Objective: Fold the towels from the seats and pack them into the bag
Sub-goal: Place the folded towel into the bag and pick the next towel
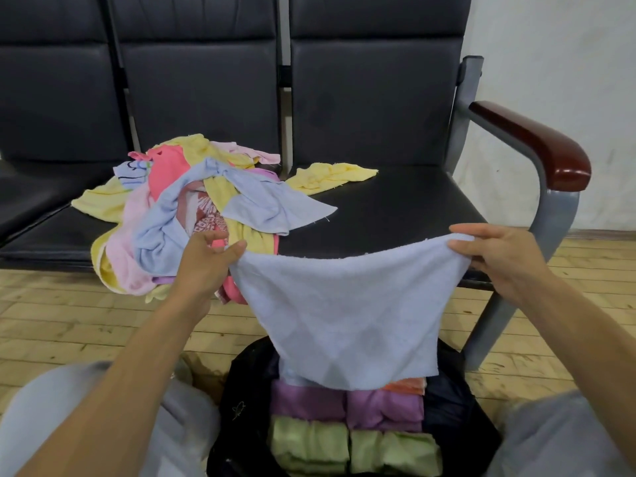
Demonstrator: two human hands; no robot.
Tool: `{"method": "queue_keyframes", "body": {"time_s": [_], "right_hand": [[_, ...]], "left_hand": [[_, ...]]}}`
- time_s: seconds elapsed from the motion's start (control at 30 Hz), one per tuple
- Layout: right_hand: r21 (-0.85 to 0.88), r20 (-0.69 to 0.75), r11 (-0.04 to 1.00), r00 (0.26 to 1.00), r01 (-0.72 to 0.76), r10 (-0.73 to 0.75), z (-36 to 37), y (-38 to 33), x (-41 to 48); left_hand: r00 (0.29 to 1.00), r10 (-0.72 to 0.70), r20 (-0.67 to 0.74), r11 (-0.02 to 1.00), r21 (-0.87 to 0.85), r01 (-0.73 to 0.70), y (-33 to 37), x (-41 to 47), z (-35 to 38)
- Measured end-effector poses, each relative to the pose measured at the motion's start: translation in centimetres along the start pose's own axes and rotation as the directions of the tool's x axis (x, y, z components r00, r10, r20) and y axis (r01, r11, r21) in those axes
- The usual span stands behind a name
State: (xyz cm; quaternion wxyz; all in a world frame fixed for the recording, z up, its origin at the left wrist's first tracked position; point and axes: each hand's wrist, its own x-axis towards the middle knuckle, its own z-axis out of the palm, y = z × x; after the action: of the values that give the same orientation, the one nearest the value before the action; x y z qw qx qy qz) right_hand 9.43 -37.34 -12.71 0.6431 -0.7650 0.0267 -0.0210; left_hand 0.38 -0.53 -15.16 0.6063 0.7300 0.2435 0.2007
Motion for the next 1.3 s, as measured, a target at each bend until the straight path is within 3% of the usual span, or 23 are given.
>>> {"method": "queue_keyframes", "body": {"time_s": [0.13, 0.23, 0.3, 0.4, 0.5, 0.63, 0.73, 0.87, 1.0, 1.13, 1.3], "right_hand": [[-0.226, -0.045, 0.969, 0.993, 0.098, -0.111, 0.2, 0.0, 0.2], [-0.586, -0.004, 0.767, 0.946, 0.261, -0.325, 0.3, 0.0, 0.0], [-0.675, 0.011, 0.680, 0.925, 0.287, -0.380, 0.4, -0.2, 0.0], [-0.687, -0.006, 0.666, 0.914, 0.290, -0.405, 0.5, -0.8, 0.0], [-0.687, -0.016, 0.669, 0.915, 0.283, -0.404, 0.6, -0.8, 0.0], [-0.630, -0.037, 0.723, 0.919, 0.283, -0.392, 0.7, -0.6, 0.1], [-0.543, -0.055, 0.811, 0.954, 0.219, -0.294, 0.9, -0.3, 0.5], [-0.384, -0.044, 0.908, 0.978, 0.171, -0.203, 1.1, -0.8, 0.2], [-0.447, -0.056, 0.852, 0.942, 0.274, -0.332, 0.7, -1.4, 0.0], [-0.538, -0.046, 0.792, 0.929, 0.288, -0.368, 0.4, -1.4, -0.2], [-0.618, -0.064, 0.733, 0.911, 0.285, -0.408, 0.6, -1.5, -0.3]], "left_hand": [[0.995, 0.063, 0.077, 0.998, 0.016, -0.064, 0.9, -0.8, 0.0], [0.980, 0.118, 0.161, 0.989, 0.066, -0.130, 1.4, -1.3, -0.2], [0.967, 0.194, 0.168, 0.943, 0.241, -0.231, 1.4, -1.3, -0.3], [0.948, 0.288, 0.133, 0.803, 0.505, -0.315, 1.4, -1.4, 0.1], [0.926, 0.367, 0.086, 0.745, 0.569, -0.348, 1.4, -1.3, 0.4], [0.897, 0.441, 0.039, 0.744, 0.542, -0.390, 1.2, -0.8, 0.0], [0.890, 0.457, 0.007, 0.768, 0.501, -0.399, 1.2, -0.7, 0.0], [0.897, 0.438, -0.065, 0.880, 0.234, -0.413, 2.1, -1.3, 0.3], [0.849, 0.514, -0.125, 0.841, 0.269, -0.469, 3.2, -1.2, -0.2], [0.889, 0.447, -0.096, 0.873, 0.262, -0.411, 2.9, -0.7, -0.8], [0.880, 0.472, -0.054, 0.817, 0.401, -0.413, 2.5, -0.8, -0.4]]}}
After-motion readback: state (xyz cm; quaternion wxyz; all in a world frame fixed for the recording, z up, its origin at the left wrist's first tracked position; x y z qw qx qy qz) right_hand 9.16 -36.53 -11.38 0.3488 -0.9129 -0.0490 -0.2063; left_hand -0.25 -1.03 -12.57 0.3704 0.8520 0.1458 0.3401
